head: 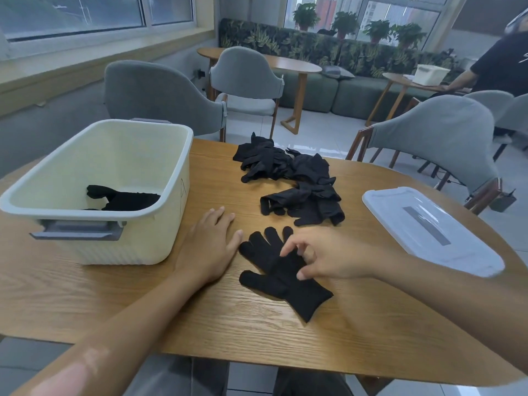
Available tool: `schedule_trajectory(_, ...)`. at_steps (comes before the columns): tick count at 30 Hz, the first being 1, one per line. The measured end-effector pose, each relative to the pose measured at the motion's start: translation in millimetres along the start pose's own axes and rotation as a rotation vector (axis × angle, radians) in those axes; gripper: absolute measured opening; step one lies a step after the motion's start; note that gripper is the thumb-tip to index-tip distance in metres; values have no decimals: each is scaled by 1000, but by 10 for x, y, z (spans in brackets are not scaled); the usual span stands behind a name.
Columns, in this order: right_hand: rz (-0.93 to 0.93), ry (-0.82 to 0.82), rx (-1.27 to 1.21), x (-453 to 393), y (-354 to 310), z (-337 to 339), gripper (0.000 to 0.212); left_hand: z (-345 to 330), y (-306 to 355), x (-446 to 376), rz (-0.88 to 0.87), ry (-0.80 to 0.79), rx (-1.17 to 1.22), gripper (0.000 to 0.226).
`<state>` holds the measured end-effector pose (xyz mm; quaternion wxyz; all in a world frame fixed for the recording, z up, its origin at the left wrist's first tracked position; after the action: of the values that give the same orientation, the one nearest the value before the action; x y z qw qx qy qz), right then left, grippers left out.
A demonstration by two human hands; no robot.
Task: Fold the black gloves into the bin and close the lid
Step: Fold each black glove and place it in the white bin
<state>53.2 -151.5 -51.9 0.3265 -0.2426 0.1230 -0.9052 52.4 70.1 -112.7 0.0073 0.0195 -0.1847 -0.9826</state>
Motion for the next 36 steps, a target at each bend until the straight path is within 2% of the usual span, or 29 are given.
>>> schedule_trajectory(7,-1,208,-99,-75,32,-322,44,25,11,7,-7,9,21,61)
schedule_trajectory(11,-31,373,-145,-114,111,-201,31,18,13,14,-7,-15,15,76)
schedule_trajectory(14,-139,580,-83,-94,429,33,30,6,7,13,-11,-26,-14,84)
schedule_trajectory(17,-308,733,-116,-1,826,228,45,3,9,6,-7,-24,-32,89)
schedule_trajectory(19,-409,747,-137,47,1036,291,54,-1,10,-4,1,-28,-25,92)
schedule_trajectory(22,-473,675,-198,0,1276,302,58,2,12,-8,11,-29,-23,91)
schedule_trajectory(24,-510,663,-255,-57,1415,297,51,8,12,0,15,-25,-18,87)
schedule_trajectory(26,-538,672,-327,-100,1476,300,36,18,15,5,13,-22,-4,82)
schedule_trajectory(29,-544,758,-310,-93,1442,377,14,24,11,6,10,-21,3,78)
schedule_trajectory(33,-503,857,-211,46,1201,490,6,21,2,13,2,-17,15,76)
schedule_trajectory(36,-481,886,-323,172,1094,471,7,27,7,10,-9,-1,22,73)
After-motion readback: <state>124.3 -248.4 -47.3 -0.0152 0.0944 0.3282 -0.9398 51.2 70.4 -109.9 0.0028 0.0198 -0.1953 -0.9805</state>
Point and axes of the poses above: each hand's wrist, its own x-axis away from the middle knuckle, its own z-axis out of the back of the hand, y = z × x, the point moved 6 cm from there along -x, towards the middle knuckle, and after that the axes turned 6 degrees about -y, right-handed, at the moved point
